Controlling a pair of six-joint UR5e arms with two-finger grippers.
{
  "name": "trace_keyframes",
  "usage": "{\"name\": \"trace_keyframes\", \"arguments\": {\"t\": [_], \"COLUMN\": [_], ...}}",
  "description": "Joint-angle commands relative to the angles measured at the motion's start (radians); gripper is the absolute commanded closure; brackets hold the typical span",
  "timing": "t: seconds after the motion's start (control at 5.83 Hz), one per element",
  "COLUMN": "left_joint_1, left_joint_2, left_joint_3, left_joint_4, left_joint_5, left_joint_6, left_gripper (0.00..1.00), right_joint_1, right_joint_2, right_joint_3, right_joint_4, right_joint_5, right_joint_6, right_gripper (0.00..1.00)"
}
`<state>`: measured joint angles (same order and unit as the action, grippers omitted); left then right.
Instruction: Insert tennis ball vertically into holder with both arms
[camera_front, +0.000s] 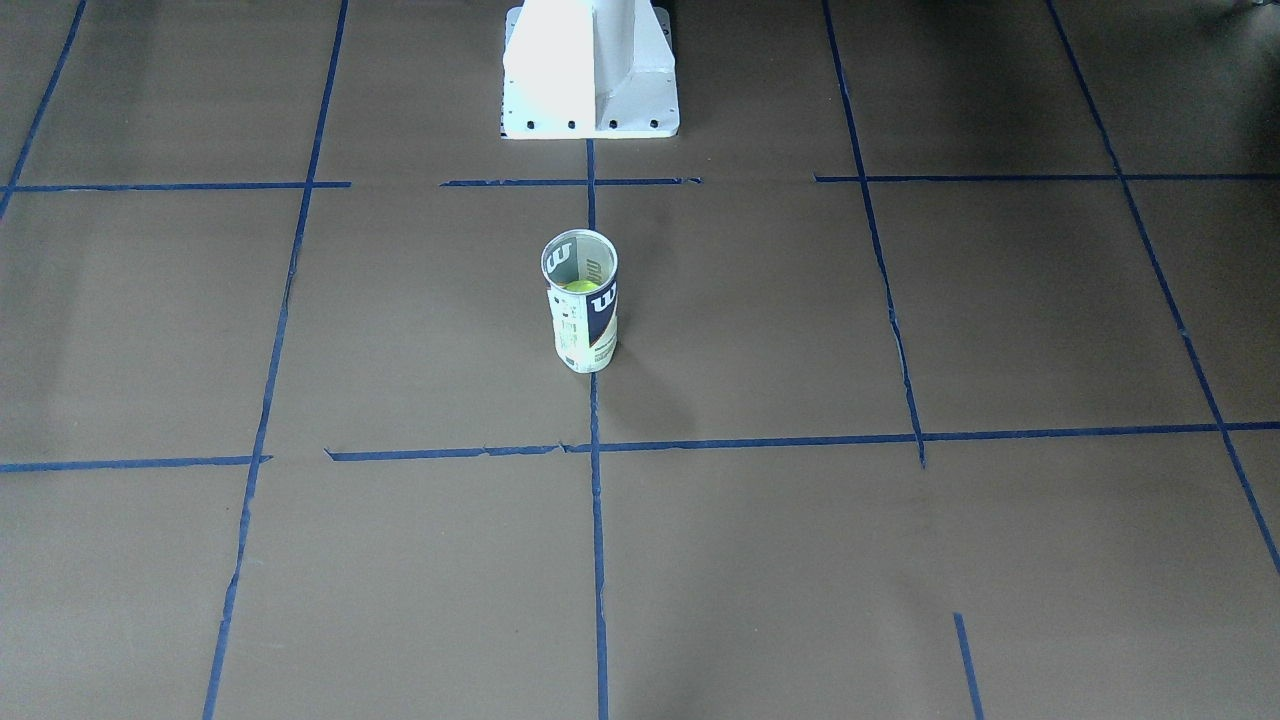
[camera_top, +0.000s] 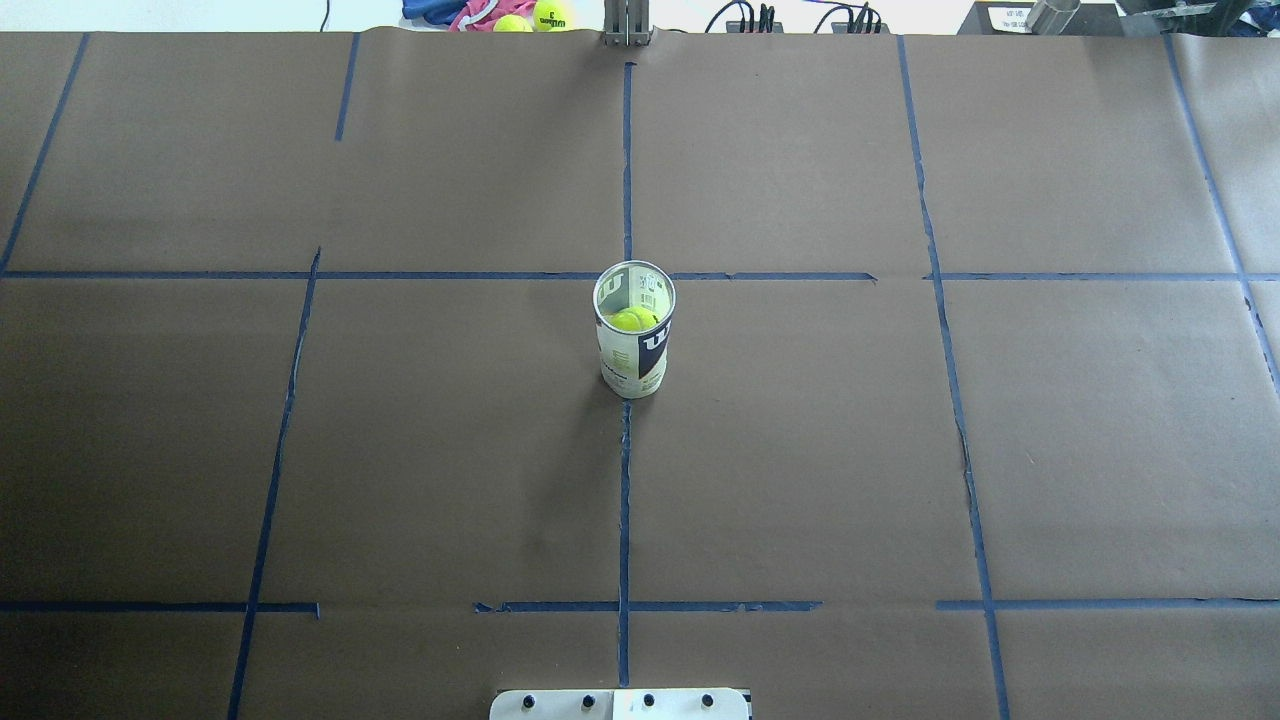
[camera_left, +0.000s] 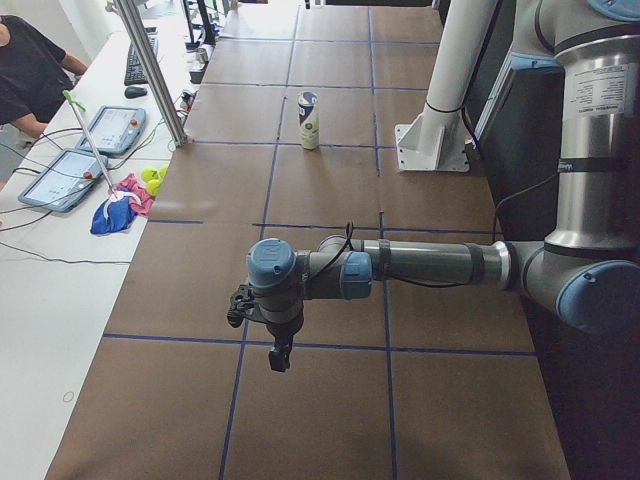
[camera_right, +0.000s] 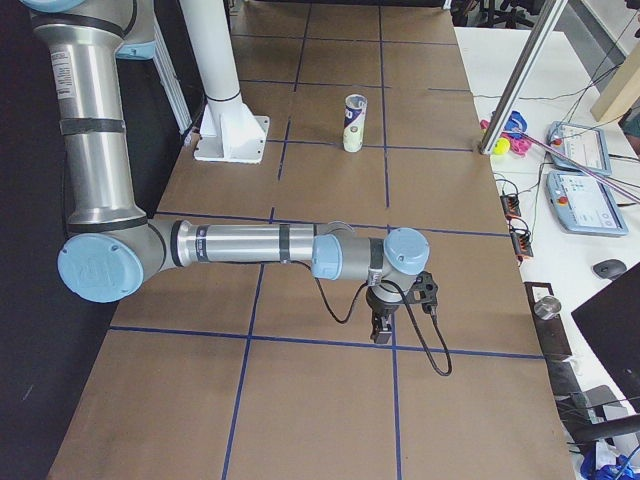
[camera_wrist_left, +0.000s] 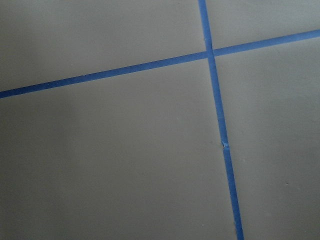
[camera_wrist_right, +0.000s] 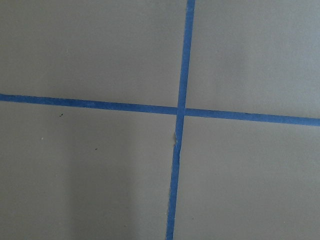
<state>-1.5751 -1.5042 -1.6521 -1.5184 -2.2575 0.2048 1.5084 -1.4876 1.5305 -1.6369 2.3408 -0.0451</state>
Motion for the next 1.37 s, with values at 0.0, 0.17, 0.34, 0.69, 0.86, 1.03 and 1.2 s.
{"name": "trace_keyframes", "arguments": {"t": [0.0,0.17,0.34,0.69,0.86,1.03,1.2], "left_joint_1": [0.001,0.001,0.006,0.026,0.024,0.026,0.024], "left_joint_2": [0.002,0.030,0.033,0.033,0.027,0.039,0.041], "left_joint_3": [0.001,-0.003,-0.003,-0.012,-0.015,-0.032,-0.034], "left_joint_4": [-0.021,-0.020,-0.016,-0.009,-0.006,-0.005,-0.003], "left_joint_5": [0.003,0.004,0.000,-0.001,-0.001,-0.002,-0.004], "left_joint_6": [0.004,0.005,0.005,0.005,0.005,0.005,0.004], "left_gripper": [0.00,0.00,0.00,0.00,0.00,0.00,0.00], "right_joint_1": [0.000,0.001,0.000,0.000,0.000,0.000,0.003], "right_joint_2": [0.001,0.001,0.001,-0.006,-0.005,-0.008,-0.011], "right_joint_3": [0.002,0.011,0.016,0.017,0.020,0.034,0.063], "right_joint_4": [0.000,0.000,0.000,0.000,0.002,0.002,-0.009], "right_joint_5": [0.002,0.000,0.000,-0.001,-0.001,-0.001,-0.001], "right_joint_6": [-0.001,-0.001,0.002,0.004,0.001,0.002,0.001], "right_gripper": [0.00,0.00,0.00,0.00,0.00,0.00,0.00]}}
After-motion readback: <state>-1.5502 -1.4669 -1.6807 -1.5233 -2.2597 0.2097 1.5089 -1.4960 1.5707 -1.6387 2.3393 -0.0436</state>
